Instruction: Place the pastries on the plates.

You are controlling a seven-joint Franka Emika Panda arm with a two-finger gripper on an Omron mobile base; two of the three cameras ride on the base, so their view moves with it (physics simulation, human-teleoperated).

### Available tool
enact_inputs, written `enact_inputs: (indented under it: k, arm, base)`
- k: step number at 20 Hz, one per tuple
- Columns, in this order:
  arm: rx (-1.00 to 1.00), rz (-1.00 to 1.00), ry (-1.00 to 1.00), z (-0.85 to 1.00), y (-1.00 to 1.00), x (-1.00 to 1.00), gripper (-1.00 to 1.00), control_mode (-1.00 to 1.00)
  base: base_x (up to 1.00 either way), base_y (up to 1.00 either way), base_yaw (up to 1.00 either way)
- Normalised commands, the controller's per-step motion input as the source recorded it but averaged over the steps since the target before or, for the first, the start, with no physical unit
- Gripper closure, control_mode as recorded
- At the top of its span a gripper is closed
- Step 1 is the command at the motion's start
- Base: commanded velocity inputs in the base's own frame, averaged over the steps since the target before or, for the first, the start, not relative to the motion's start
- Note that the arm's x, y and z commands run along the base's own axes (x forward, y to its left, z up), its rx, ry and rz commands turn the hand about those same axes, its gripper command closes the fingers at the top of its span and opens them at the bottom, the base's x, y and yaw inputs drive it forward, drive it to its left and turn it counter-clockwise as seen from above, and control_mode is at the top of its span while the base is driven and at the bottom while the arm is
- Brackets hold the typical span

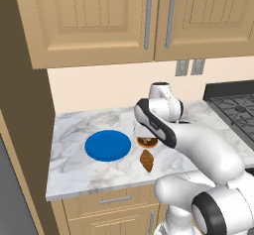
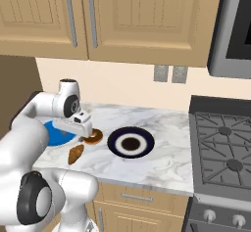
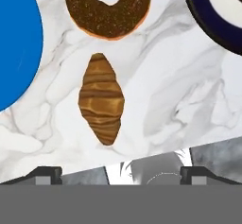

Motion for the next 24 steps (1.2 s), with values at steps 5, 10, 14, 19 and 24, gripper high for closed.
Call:
enact_inputs:
  k: [5,10,14,19,24]
  arm:
    - [0.0,0.0,-0.02,-0.37,0.15,0.06,-1.0,-1.0]
    - [0.0,0.0,-0.11,-0.37,0.05,0.17,-1.0,-1.0]
    - [-0.03,0.0,-0.11,-0.38,0.0,0.15,-1.0,-1.0]
    - [-0.01,0.0,-0.01,-0.36,0.0,0.11,-1.0,-1.0]
    - [0.0,0.0,0.0,-0.32,0.0,0.02,-1.0,-1.0]
  base:
    - [0.0,0.0,0.0]
    - [0.0,0.0,0.0]
    - [0.0,0.0,0.0]
    - [0.0,0.0,0.0]
    - [0.0,0.0,0.0]
